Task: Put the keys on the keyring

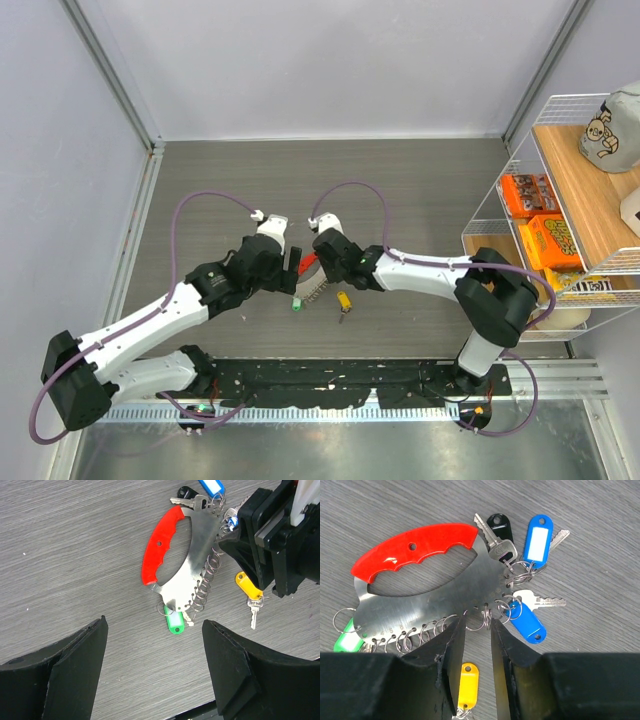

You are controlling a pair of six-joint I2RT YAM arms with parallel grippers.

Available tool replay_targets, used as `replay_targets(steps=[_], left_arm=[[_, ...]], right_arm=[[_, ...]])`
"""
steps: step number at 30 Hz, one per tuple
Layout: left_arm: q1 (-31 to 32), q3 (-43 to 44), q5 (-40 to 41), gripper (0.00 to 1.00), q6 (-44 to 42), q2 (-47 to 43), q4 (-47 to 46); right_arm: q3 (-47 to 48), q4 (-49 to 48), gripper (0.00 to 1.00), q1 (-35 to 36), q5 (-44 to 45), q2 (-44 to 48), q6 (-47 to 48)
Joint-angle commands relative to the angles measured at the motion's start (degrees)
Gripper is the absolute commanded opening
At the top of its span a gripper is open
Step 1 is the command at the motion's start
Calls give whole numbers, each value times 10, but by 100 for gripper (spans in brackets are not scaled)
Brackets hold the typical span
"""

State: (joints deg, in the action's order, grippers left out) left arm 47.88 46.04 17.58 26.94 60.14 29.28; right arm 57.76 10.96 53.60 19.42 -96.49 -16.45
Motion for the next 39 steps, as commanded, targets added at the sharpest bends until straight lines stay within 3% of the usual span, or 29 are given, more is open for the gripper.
replay_targets(steps=[1,39], left_arm=[[-2,1,12,83,-4,2,-9],[-2,5,14,83,-4,6,-5]], right_arm=[[7,-26,32,-8,12,-5,-3],[-5,-32,22,-20,-10,-34,-9]])
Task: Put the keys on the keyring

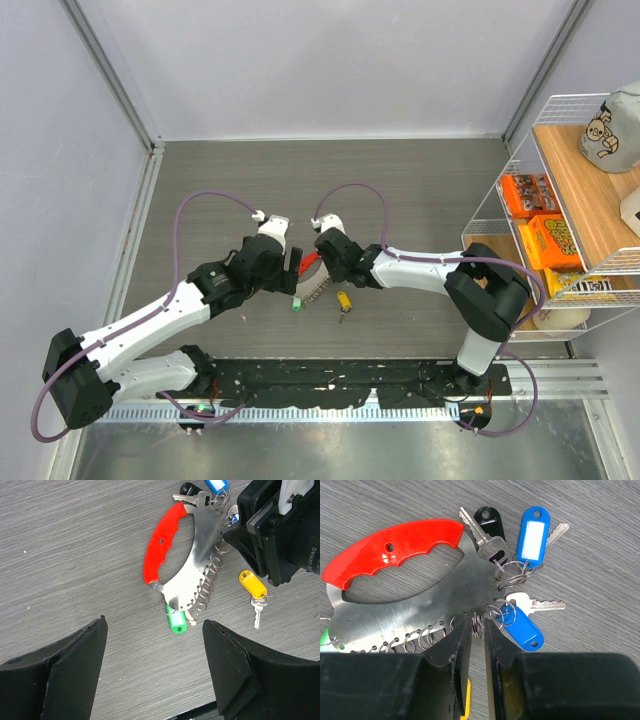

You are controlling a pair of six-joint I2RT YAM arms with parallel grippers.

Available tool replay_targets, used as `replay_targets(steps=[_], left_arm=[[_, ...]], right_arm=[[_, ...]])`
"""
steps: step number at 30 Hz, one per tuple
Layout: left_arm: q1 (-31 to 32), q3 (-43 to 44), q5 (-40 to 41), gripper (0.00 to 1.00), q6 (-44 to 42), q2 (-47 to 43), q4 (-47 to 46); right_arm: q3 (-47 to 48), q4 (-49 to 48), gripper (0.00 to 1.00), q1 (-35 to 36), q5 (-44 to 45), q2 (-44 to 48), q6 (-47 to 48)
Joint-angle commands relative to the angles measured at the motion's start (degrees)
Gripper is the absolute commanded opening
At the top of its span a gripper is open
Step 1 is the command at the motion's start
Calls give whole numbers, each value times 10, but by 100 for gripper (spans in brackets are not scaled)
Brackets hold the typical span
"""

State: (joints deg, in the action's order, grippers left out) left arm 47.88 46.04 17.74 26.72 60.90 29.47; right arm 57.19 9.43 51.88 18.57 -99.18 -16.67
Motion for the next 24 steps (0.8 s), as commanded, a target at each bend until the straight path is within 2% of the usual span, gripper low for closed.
replay_targets(steps=[1,8,10,12,16,24], left_arm=[[-2,5,12,83,-1,-3,-6],[-2,5,12,84,0,-2,-7],[-2,6,12,84,-1,0,-6],[-2,6,12,84,0,0,-6],[-2,12,5,83,1,-3,-4],[-2,14,-59,82,-12,-63,-19]], right_arm=[[0,-16,22,-3,-2,-6,-6],[-6,-17,19,-3,-5,-8,-12],[-6,-17,15,-2,-3,-8,-11],[-7,-15,6,-3,1,-5,-12],[-15,-20,5,-3,2,13,-6],[-60,-17,5,-2,-44,158,40]])
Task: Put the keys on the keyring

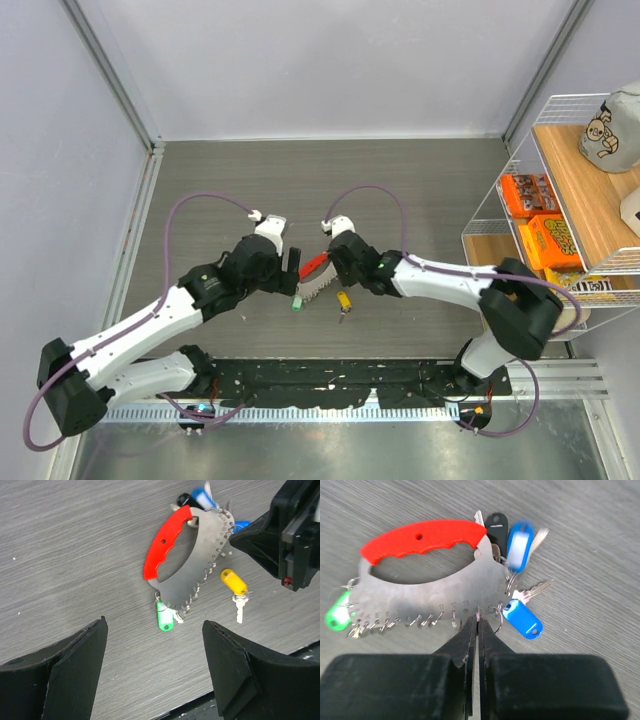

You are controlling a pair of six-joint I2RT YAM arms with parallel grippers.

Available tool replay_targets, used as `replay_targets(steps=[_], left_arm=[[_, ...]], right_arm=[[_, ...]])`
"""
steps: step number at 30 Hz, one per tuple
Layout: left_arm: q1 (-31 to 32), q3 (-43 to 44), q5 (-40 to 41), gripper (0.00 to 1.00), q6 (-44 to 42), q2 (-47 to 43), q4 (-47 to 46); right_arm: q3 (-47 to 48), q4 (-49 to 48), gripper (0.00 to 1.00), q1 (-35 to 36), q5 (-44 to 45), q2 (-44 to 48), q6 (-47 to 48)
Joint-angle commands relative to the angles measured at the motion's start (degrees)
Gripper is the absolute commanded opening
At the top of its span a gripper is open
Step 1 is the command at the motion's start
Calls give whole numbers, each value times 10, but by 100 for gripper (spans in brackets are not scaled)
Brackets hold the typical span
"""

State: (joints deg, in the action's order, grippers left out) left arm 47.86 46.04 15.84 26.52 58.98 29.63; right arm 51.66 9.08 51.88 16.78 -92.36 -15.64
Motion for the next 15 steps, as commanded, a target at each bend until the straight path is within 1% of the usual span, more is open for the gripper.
replay_targets(steps=[1,4,8,10,11,15], left_arm=[[-2,15,-52,83,-10,-56,-24],[-2,19,-98,82,-19,-89,-32],[-2,38,-137,82,-30,-125,-20],[-2,47,-156,82,-34,-142,-18],[-2,49,-177,82,-36,-150,-19],[-2,62,-229,81,-39,-177,-27]], right_arm=[[-6,-9,5,-3,-36,115,40],[-2,23,6,-3,-74,167,61],[20,80,5,-3,-133,218,96],[38,111,6,-2,-181,238,107],[51,135,6,-3,-211,244,112],[97,196,6,2,-292,268,134]])
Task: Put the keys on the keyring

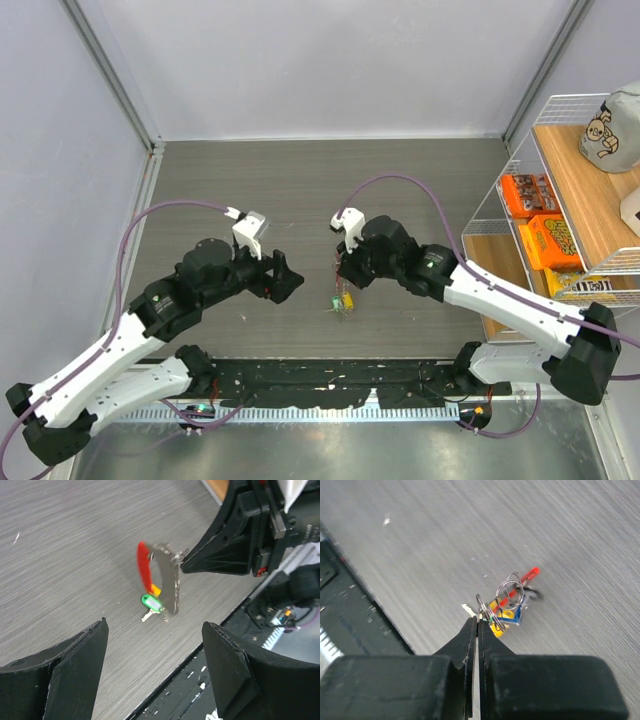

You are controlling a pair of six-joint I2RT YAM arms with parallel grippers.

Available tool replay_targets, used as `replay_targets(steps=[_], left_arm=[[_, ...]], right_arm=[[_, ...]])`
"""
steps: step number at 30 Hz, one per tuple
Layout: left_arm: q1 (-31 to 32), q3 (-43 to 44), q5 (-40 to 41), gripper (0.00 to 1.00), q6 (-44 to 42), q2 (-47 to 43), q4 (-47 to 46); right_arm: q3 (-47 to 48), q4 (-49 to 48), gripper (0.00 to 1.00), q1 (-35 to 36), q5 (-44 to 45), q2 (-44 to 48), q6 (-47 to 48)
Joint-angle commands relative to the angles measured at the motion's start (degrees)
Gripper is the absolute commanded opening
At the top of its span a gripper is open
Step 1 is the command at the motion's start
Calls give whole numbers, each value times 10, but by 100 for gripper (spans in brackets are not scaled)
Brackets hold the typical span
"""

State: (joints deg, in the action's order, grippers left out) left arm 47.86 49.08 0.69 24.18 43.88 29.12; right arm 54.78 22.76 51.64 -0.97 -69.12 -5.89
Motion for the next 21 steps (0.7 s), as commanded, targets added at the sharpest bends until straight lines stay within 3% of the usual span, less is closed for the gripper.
replay_targets(steps=[1,11,21], left_arm=[[-2,30,-95,82,-16,-31,-30],[-2,10,-212,78,-2,-85,-77],[-2,27,-276,72,30,-96,-102]], right_arm=[[73,70,6,6,-138,43,44],[216,205,6,57,-183,58,88],[374,344,6,118,-107,-19,137]])
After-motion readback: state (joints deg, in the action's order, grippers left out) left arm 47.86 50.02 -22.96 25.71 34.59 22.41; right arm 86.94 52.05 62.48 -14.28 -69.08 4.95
